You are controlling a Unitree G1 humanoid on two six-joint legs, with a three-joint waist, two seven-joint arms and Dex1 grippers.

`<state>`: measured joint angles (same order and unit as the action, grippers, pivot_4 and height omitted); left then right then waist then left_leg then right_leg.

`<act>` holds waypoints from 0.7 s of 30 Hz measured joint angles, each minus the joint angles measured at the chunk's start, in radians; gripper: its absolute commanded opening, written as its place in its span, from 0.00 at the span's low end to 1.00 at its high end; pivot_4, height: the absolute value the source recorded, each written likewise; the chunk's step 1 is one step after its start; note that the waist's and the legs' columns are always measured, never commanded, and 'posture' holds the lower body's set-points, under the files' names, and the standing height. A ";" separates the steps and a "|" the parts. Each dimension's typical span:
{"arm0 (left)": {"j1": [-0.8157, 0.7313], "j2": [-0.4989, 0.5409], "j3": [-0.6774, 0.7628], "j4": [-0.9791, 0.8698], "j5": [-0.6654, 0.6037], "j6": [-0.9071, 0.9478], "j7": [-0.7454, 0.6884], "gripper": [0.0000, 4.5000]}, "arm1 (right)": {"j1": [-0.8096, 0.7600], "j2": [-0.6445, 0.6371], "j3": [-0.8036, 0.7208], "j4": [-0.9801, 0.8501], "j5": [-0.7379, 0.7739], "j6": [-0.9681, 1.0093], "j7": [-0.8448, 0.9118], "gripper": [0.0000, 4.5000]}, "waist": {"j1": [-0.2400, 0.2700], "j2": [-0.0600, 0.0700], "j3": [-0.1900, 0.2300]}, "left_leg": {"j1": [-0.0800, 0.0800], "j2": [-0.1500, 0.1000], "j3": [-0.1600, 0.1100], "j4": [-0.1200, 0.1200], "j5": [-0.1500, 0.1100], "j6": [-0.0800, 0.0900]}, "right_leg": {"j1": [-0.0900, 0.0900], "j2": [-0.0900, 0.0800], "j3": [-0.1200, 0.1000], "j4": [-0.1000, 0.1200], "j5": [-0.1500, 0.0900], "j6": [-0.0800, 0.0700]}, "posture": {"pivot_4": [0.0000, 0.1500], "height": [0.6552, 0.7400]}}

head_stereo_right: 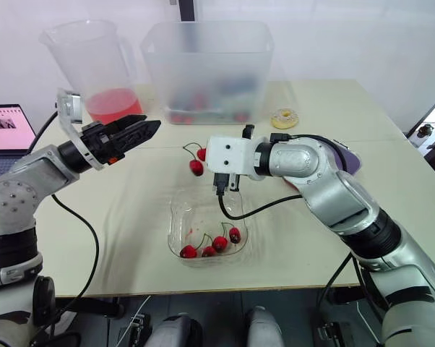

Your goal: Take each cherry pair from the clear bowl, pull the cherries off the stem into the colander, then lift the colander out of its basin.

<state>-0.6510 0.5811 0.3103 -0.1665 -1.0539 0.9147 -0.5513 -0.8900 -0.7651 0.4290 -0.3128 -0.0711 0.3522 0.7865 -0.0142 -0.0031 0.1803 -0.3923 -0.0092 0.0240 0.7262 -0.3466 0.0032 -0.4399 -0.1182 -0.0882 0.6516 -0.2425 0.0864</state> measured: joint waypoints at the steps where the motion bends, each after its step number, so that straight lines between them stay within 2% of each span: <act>1: -0.001 -0.012 0.001 -0.002 -0.012 -0.003 -0.005 1.00 | -0.012 0.009 -0.001 0.029 -0.021 -0.028 -0.002 0.13 | 0.001 0.000 0.000 | 0.000 0.000 0.000 0.000 0.000 0.000 | 0.000 0.000 0.000 0.000 0.000 0.000 | 1.00 0.37; 4: -0.003 -0.038 0.002 -0.018 -0.019 -0.027 0.006 1.00 | -0.029 0.065 -0.019 0.075 -0.041 -0.027 -0.006 0.13 | 0.001 0.000 0.000 | 0.000 0.000 0.000 0.001 0.000 0.000 | 0.001 0.000 0.000 0.000 0.000 0.000 | 1.00 0.37; 10: 0.042 -0.119 -0.013 -0.115 -0.014 -0.091 0.037 1.00 | -0.031 0.191 -0.080 0.057 0.026 0.138 0.005 0.13 | 0.005 0.000 0.000 | 0.000 0.000 -0.002 0.002 0.000 0.000 | 0.002 0.000 -0.002 0.000 0.000 0.000 | 1.00 0.37; 18: 0.025 -0.185 -0.048 -0.111 0.006 -0.120 0.107 1.00 | -0.028 0.226 -0.121 -0.025 0.080 0.276 0.007 0.13 | 0.005 0.000 0.000 | 0.000 0.000 -0.002 0.002 0.000 0.000 | 0.003 0.000 -0.002 0.000 0.000 0.000 | 1.00 0.37; 21: 0.001 -0.208 -0.062 -0.109 0.010 -0.122 0.129 0.84 | -0.022 0.230 -0.121 -0.040 0.086 0.288 0.005 0.12 | 0.003 0.000 0.000 | 0.000 0.000 -0.002 0.002 0.000 0.000 | 0.003 0.000 -0.002 0.000 0.000 0.000 | 1.00 0.37</act>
<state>-0.6505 0.3731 0.2484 -0.2755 -1.0435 0.7927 -0.4226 -0.9121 -0.5355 0.3080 -0.3528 0.0150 0.6403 0.7919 -0.0112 -0.0031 0.1803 -0.3921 -0.0096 0.0217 0.7284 -0.3465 0.0030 -0.4369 -0.1185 -0.0902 0.6513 -0.2425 0.0864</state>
